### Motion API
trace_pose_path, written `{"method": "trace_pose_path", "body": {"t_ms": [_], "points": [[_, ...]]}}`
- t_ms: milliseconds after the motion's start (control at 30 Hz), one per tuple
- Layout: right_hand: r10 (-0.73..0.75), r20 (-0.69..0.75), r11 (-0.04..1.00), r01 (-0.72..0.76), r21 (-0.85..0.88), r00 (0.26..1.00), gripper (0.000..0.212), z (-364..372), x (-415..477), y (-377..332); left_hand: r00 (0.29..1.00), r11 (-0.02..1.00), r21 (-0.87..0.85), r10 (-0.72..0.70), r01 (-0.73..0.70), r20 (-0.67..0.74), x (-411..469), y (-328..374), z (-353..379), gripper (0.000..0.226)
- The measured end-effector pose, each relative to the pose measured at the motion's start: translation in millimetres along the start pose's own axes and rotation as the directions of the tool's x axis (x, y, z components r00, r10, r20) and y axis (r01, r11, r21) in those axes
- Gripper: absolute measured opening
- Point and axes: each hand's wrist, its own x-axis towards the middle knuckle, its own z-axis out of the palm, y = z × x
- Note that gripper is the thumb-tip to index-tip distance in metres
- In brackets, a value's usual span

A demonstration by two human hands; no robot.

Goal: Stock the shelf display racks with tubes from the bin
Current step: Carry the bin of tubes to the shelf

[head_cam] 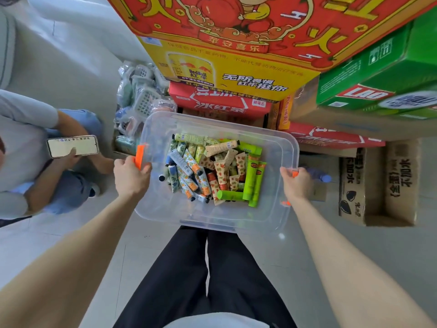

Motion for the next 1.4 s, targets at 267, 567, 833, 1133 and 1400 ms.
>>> {"method": "trace_pose_path", "body": {"t_ms": [267,567,833,1133,1400], "points": [[0.102,0.107,0.986,-0.115,0.120,0.989,0.052,4.1,4.2,6.6,0.989,0.967,-0.207,-0.143,0.150,0.046,-2.4,7.2,10.7,0.028],[0.111,0.145,0.980,-0.132,0.149,0.983,0.060,2.3,-25.3,28.7,0.996,0.965,-0.255,-0.042,0.062,0.082,-15.4,-23.3,6.2,0.042],[0.224,0.106,0.951,-0.241,0.195,0.969,0.062,12.3,-99.7,67.4,0.989,0.982,-0.178,0.088,-0.066,0.122,-31.1,-63.8,-15.3,0.053],[0.297,0.072,0.897,-0.304,0.320,0.952,0.057,49.9,-209.7,119.3,0.964,0.971,-0.148,0.211,-0.188,0.163,-43.4,-122.7,-46.2,0.053],[0.444,0.101,0.792,-0.442,0.420,0.890,0.061,71.3,-274.4,180.3,0.903,0.935,-0.042,0.351,-0.352,0.247,-65.5,-129.2,-45.2,0.056]]}}
